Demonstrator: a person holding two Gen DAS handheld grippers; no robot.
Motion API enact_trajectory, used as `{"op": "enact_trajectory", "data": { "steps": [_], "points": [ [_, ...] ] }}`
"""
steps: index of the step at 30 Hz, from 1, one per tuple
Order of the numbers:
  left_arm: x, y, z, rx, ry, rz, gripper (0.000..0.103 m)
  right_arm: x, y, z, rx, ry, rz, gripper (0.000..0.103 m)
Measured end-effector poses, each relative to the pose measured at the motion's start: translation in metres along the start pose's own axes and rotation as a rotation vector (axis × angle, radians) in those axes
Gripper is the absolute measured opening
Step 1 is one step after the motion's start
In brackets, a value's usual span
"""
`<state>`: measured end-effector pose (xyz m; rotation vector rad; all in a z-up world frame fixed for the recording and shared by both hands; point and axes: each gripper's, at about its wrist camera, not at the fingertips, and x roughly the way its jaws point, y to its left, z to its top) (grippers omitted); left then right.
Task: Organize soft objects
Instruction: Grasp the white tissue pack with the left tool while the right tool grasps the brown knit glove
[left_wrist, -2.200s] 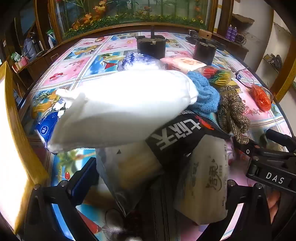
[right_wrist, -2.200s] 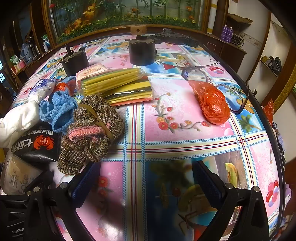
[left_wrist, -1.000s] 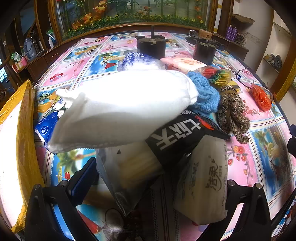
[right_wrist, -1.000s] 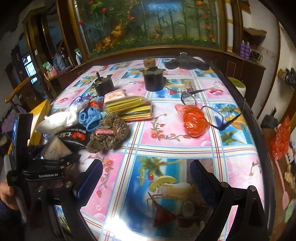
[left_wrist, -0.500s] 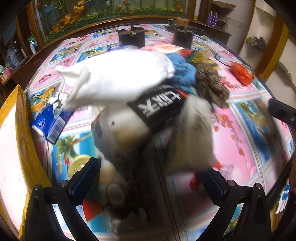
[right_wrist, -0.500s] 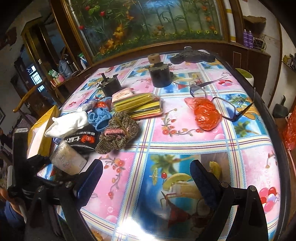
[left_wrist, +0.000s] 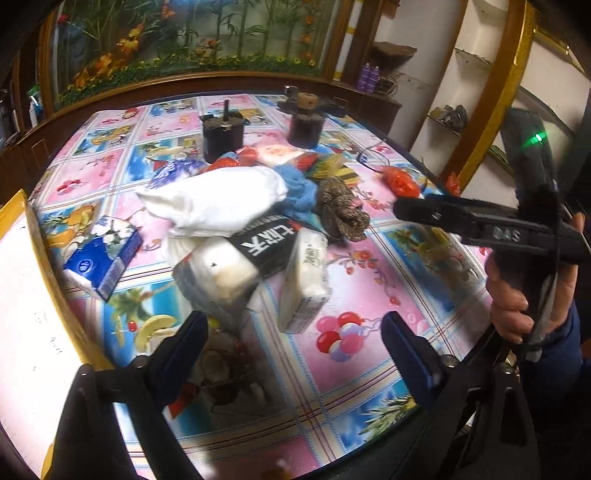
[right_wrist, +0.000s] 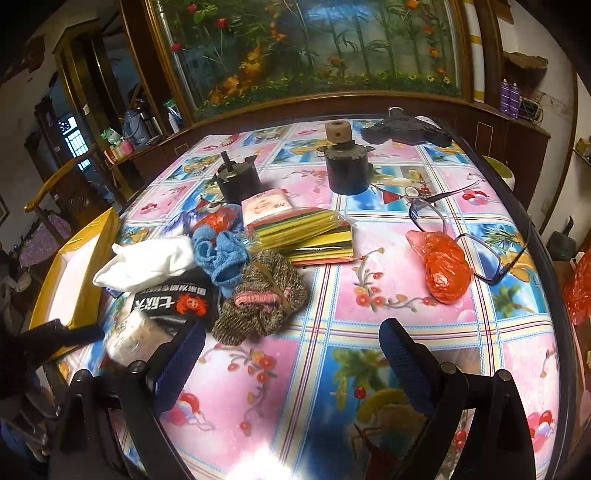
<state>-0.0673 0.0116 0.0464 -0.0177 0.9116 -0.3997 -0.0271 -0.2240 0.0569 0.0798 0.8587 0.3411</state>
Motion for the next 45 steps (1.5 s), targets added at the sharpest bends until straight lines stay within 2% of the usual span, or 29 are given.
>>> {"op": "enact_trajectory", "data": {
  "steps": [4,7,11,13,15,17,19,22,33,36,38,42,45],
  "points": [
    [0.015,-0.008,0.005,0.032,0.010,0.056,0.086,0.005,-0.002,0.001,0.021,0.010,0.026,0.095],
    [0.021,-0.010,0.011,0.041,0.013,0.025,0.084,0.005,-0.005,0.000,0.032,0.006,0.029,0.095],
    [0.029,-0.013,0.014,0.057,0.021,0.026,0.073,0.004,-0.009,-0.002,0.045,0.005,0.029,0.095],
    [0.032,-0.011,0.015,0.055,0.025,0.029,0.054,0.004,-0.010,-0.003,0.049,0.005,0.030,0.095],
    [0.033,-0.008,0.015,0.041,0.027,0.028,0.041,0.003,-0.010,-0.003,0.049,0.003,0.030,0.095],
    [0.034,-0.003,0.015,0.030,0.029,0.024,0.034,0.002,-0.010,-0.004,0.050,-0.001,0.035,0.095],
    [0.034,0.000,0.014,0.027,0.036,0.030,0.018,0.001,-0.010,-0.004,0.050,-0.003,0.036,0.095],
    [0.031,0.002,0.010,0.028,0.038,0.021,0.015,0.001,-0.011,-0.004,0.049,-0.004,0.030,0.095],
    [0.019,0.012,-0.006,-0.021,-0.001,-0.014,0.015,0.015,-0.009,0.004,0.058,0.025,0.028,0.094],
    [0.018,0.012,-0.006,-0.025,-0.007,-0.014,0.015,0.025,-0.005,0.013,0.081,0.039,0.035,0.084],
    [0.018,0.013,-0.007,-0.027,-0.007,-0.014,0.015,0.033,-0.005,0.019,0.099,0.051,0.023,0.074],
    [0.015,0.013,-0.008,-0.027,-0.017,-0.009,0.015,0.055,-0.015,0.028,0.168,0.080,0.006,0.073],
    [0.013,0.014,-0.009,-0.025,-0.022,-0.005,0.015,0.065,-0.015,0.032,0.190,0.099,0.036,0.073]
  ]
}}
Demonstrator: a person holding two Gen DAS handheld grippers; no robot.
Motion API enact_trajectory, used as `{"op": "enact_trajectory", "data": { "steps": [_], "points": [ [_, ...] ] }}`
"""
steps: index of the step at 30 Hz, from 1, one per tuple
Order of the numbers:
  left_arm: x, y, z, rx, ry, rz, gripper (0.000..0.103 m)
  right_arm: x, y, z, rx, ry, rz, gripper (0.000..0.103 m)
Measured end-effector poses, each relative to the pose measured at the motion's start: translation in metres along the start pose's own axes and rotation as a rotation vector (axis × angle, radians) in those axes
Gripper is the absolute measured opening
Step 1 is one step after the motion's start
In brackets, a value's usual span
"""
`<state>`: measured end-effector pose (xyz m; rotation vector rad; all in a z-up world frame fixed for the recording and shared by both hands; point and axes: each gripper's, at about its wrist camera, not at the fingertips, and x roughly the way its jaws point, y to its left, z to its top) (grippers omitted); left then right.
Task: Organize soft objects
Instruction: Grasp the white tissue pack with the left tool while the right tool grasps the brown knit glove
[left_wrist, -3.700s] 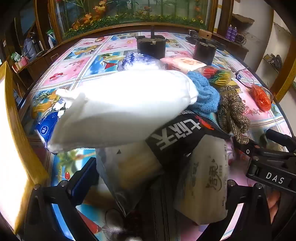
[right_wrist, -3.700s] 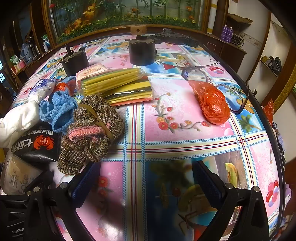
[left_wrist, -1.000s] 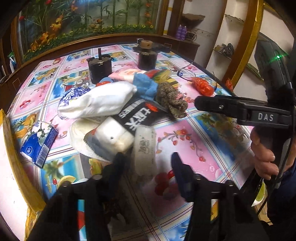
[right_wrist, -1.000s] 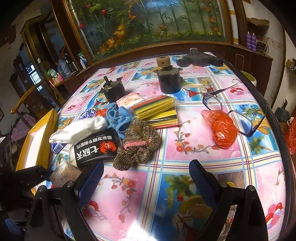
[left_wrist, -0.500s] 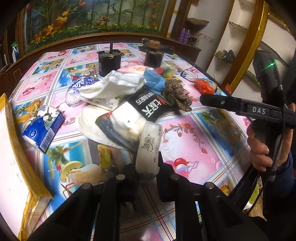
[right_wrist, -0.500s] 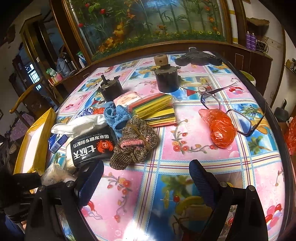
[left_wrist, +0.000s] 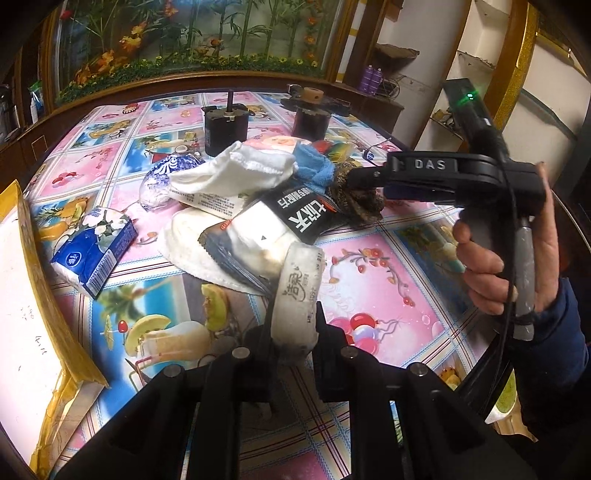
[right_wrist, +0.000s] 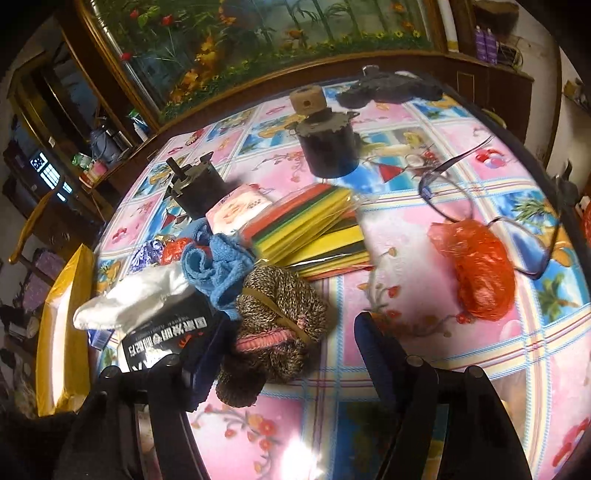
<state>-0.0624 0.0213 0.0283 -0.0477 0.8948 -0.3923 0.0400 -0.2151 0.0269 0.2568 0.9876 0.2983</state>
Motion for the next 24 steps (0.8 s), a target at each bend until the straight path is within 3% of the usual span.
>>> {"op": "enact_trajectory", "data": {
  "steps": [3,5,8,17,24],
  "points": [
    [0.000,0.001,0.000,-0.001,-0.001,-0.003,0.015,0.009,0.001,-0.001,0.024,0.028,0.027,0.073],
    [0.000,0.000,-0.001,0.000,-0.005,-0.001,0.015,0.013,0.001,-0.002,0.028,0.041,0.058,0.060],
    [0.001,-0.001,-0.001,0.003,-0.010,0.003,0.015,0.011,0.003,-0.004,-0.005,0.011,0.055,0.058],
    [0.000,-0.007,-0.002,0.020,-0.053,0.015,0.015,-0.020,0.008,-0.007,-0.079,-0.144,0.069,0.056],
    [-0.002,-0.004,0.001,-0.008,-0.094,0.015,0.015,-0.031,0.016,-0.008,-0.112,-0.175,0.153,0.056]
  ]
}}
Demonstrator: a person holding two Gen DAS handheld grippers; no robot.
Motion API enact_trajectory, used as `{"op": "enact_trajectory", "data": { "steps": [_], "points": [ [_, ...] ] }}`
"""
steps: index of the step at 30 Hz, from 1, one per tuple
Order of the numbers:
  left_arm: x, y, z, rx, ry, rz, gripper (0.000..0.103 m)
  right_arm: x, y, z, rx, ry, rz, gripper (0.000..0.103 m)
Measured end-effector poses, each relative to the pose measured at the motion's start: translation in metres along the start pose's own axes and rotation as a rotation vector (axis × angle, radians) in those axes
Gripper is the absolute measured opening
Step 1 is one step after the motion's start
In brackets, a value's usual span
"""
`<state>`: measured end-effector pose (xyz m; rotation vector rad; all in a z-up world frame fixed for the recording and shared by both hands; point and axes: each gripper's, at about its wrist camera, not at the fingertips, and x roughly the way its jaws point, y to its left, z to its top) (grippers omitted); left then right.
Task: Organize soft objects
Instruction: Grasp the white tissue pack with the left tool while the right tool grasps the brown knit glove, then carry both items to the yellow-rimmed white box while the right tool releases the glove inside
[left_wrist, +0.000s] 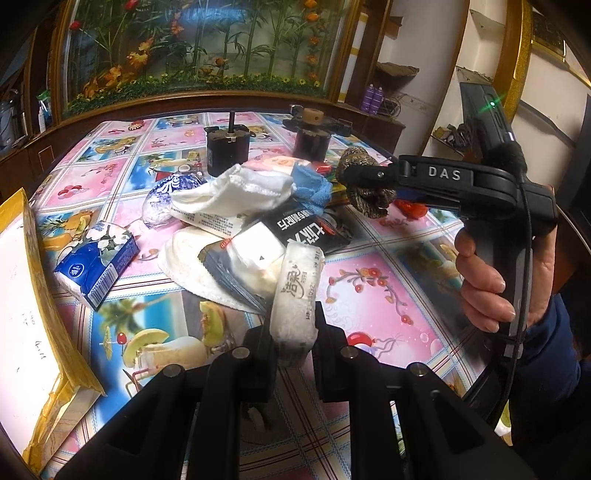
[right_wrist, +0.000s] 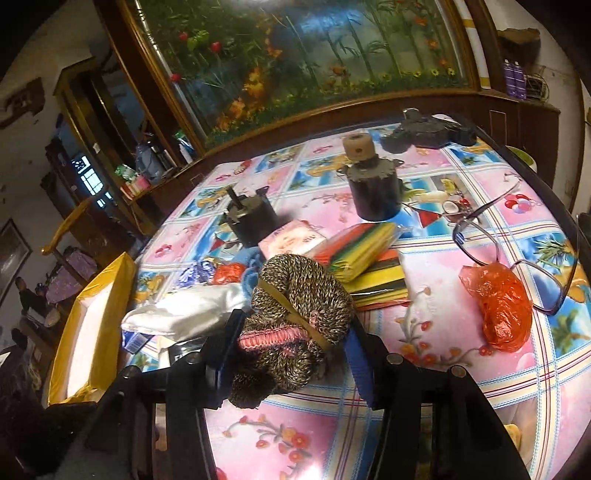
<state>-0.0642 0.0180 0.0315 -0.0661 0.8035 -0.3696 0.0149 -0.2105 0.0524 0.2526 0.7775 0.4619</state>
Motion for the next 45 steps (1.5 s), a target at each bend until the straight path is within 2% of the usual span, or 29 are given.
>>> {"op": "enact_trajectory", "data": {
  "steps": [6,12,17,26,45],
  "points": [
    [-0.004,0.005,0.002,-0.010,-0.029,0.016,0.015,-0.010,0.017,-0.004,-0.070,-0.047,0.040,0.057],
    [-0.011,0.012,0.004,-0.034,-0.053,0.036,0.015,-0.014,0.038,-0.010,-0.171,-0.072,0.026,0.057],
    [-0.018,0.014,0.006,-0.044,-0.073,0.037,0.015,-0.021,0.052,-0.016,-0.226,-0.099,0.057,0.057],
    [-0.042,0.027,0.009,-0.073,-0.123,0.046,0.015,-0.022,0.050,-0.015,-0.220,-0.103,0.062,0.057],
    [-0.067,0.063,0.011,-0.148,-0.186,0.125,0.015,-0.023,0.051,-0.016,-0.220,-0.103,0.069,0.057]
  ]
}}
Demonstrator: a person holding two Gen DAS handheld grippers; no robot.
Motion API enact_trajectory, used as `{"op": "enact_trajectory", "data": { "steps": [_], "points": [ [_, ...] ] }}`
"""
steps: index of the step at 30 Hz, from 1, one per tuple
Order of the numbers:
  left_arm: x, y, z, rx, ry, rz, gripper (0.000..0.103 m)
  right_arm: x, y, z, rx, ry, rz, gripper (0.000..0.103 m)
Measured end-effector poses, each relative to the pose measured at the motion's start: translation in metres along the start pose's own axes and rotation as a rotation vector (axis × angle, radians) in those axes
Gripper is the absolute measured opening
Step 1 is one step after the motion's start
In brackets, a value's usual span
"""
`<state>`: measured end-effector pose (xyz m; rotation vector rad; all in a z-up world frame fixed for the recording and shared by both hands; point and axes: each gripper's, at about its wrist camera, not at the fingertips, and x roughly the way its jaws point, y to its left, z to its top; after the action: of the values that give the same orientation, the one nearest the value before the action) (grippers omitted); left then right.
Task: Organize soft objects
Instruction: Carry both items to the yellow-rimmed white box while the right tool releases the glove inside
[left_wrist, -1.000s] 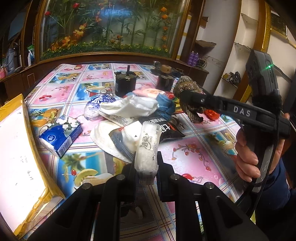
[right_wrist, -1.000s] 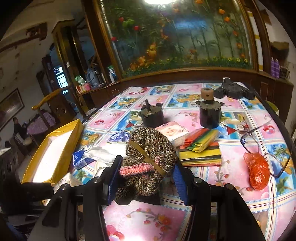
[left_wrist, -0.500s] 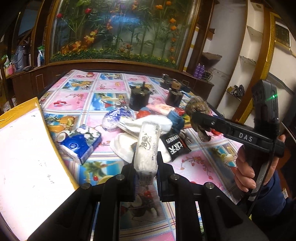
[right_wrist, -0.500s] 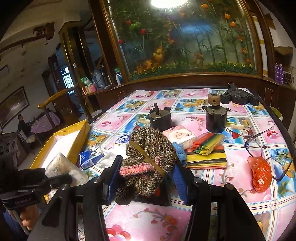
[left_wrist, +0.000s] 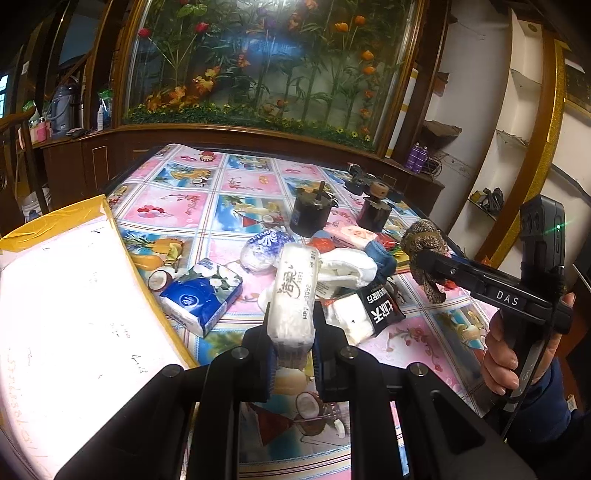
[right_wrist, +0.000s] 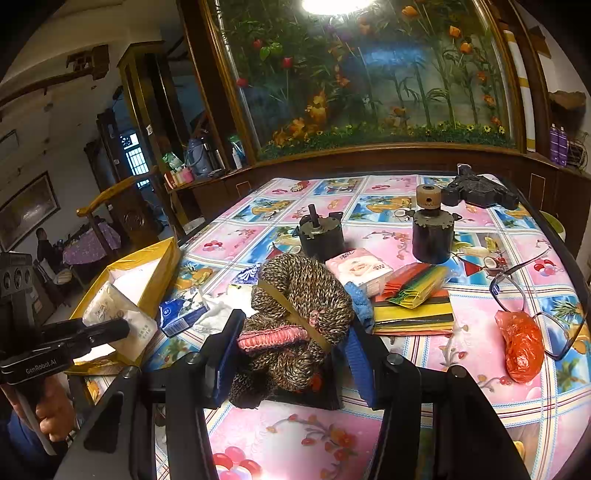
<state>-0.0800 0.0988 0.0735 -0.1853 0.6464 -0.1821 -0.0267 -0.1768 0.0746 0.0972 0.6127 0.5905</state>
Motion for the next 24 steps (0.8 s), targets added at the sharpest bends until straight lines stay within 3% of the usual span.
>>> {"op": "enact_trajectory", "data": {
  "steps": [7,15,24],
  "points": [
    [-0.012,0.014,0.005,-0.019,-0.025,0.033,0.015,0.001,0.003,-0.001,0.006,0.002,0.011,0.057],
    [-0.035,0.038,0.009,-0.052,-0.068,0.083,0.015,0.003,0.018,0.002,0.038,0.012,0.081,0.057],
    [-0.059,0.074,0.014,-0.104,-0.085,0.168,0.015,0.027,0.097,0.017,-0.039,0.106,0.192,0.057]
  ]
}}
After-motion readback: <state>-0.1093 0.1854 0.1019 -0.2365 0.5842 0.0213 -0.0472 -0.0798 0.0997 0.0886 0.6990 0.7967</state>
